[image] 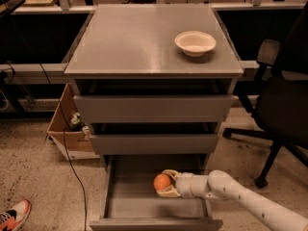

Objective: Place orange into bottom drawer

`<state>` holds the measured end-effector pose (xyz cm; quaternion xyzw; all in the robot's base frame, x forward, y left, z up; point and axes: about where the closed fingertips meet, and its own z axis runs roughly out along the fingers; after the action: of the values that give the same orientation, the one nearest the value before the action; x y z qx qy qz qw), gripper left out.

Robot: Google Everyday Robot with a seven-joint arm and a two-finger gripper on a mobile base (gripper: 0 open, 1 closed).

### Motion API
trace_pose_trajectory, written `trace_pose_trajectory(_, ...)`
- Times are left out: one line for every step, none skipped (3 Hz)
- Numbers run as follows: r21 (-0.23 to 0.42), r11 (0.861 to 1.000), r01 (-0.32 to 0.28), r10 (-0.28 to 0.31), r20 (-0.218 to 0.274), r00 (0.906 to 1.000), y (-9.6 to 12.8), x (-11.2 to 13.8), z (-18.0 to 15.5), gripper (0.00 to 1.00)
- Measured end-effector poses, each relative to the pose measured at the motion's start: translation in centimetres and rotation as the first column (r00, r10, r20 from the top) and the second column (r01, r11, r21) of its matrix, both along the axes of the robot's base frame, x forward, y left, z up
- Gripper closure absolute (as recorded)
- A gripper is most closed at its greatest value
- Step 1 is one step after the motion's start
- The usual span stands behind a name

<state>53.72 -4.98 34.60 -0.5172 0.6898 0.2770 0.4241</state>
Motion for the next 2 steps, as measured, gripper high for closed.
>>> trace_pose_trajectory(-0.001, 1.000, -0.005, 0.005, 0.031, 0.9995, 1.4, 0.9, -3.6, 1.00)
trace_pose_trajectory(0.006, 1.000, -0.019, 0.019, 0.061, 0.9980, 2.3, 1.3, -6.3, 1.00)
